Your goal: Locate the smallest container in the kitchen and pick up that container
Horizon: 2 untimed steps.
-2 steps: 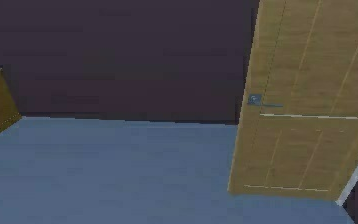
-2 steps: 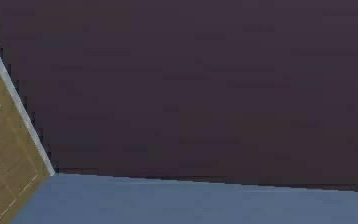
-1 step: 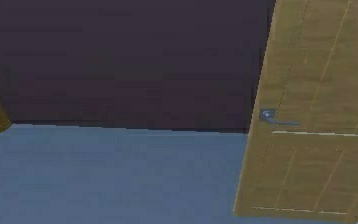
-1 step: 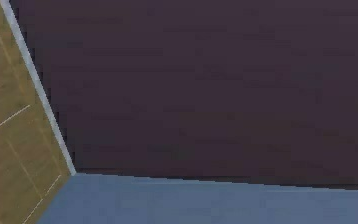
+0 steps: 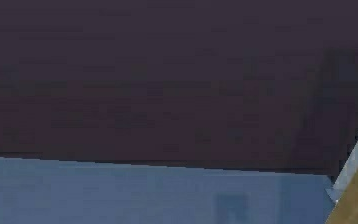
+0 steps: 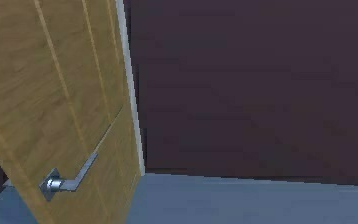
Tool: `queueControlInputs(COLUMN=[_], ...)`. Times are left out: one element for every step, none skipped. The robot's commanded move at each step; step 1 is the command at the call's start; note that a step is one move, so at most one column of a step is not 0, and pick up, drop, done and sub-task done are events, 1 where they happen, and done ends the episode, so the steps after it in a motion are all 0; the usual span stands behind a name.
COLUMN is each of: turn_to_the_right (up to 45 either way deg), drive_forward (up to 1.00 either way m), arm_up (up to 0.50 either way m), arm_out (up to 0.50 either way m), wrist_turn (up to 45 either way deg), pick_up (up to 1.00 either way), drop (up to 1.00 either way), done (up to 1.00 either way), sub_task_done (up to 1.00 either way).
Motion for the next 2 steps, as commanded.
queueControlInputs(turn_to_the_right=[6.0,0.0], drive_forward=[0.0,0.6], arm_up=[0.0,0.0], arm_out=[0.0,0.0], wrist_turn=[0.0,0.0], pick_up=[0.0,0.0], drop=[0.0,0.0], done=[0.0,0.0], sub_task_done=[0.0,0.0])
